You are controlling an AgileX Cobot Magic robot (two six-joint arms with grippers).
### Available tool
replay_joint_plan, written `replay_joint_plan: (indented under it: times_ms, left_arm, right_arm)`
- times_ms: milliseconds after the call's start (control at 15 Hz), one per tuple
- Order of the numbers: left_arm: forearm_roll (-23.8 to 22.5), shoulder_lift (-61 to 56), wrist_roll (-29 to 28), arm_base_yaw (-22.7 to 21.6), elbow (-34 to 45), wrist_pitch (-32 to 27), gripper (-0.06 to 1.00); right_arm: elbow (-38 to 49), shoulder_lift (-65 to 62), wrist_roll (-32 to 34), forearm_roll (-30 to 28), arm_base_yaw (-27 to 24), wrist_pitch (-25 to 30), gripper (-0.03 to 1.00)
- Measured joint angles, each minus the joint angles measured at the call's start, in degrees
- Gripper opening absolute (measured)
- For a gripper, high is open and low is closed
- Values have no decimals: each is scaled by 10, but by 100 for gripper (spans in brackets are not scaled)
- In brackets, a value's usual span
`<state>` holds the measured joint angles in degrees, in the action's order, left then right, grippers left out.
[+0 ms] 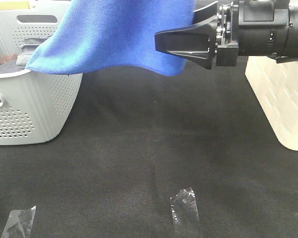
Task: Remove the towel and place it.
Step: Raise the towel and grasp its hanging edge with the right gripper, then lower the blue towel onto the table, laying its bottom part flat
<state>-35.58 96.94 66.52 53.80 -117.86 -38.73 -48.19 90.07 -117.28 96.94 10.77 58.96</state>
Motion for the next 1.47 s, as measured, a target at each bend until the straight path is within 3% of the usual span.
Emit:
replay_joint_plan:
  times_ms: [67,267,333,600,800,933,1067,1267,1333,1467]
  left_arm:
    - [-3,0,0,0,0,-2,0]
    - [-20,0,-5,0,0,-22,0]
    - [-22,0,-12,0,0,-33,0]
    - [-24,0,-68,0,0,-72,0]
    - [-19,0,-202,-1,0,-84,0]
    - [-18,0,-325,-1,0,-85,0]
    - [-32,4,-415,-1,0,-83,0]
    - [-61,21,-468,-31,0,-48,0]
    - [-61,25,-486,-50,0,-20,0]
    - [-53,29,-529,-91,0,55,0]
  right_arm:
    - [0,0,0,-1,0,-6,63]
    - [0,0,2,-2,0,-53,12]
    - [0,0,6,-3,0,-65,3]
    - [-2,-6,44,7,0,-74,3]
    - [-33,-44,131,-10,0,-162,3]
    - [-83,-66,256,-121,0,-206,3]
    - [-175,-70,446,-317,0,-219,3]
    - [-315,-70,730,-621,0,-207,3]
    - [-362,-69,787,-702,0,-197,3]
    - [-449,-52,838,-780,0,-194,3]
